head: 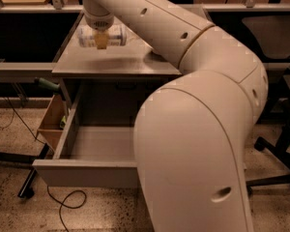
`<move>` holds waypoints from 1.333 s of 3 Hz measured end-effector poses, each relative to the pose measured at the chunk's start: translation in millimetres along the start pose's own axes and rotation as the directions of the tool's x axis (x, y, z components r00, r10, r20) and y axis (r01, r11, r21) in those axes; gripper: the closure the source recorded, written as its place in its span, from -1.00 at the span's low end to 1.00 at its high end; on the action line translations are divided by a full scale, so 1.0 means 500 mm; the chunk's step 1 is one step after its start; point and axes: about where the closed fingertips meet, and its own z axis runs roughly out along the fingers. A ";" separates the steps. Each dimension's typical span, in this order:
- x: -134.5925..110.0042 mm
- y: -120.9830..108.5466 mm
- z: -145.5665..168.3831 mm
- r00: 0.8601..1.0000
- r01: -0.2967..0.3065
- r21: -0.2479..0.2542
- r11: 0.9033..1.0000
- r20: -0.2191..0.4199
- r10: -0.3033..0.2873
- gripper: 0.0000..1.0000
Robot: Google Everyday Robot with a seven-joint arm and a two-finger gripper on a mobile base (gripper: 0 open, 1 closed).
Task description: Pick blue plastic bottle from top drawer and place on counter
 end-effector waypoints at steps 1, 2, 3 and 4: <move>0.007 -0.005 0.046 0.999 -0.034 -0.013 0.999 -0.008 0.034 0.16; -0.004 0.005 0.077 1.000 -0.022 -0.027 0.999 -0.001 0.022 -0.31; -0.014 0.020 0.101 1.000 0.002 -0.054 0.999 0.015 -0.002 -0.77; -0.021 0.020 0.065 0.998 0.064 -0.044 0.997 0.012 -0.063 -1.00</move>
Offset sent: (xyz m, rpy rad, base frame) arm 0.0204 0.0183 -0.0449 0.0068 0.0364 0.0028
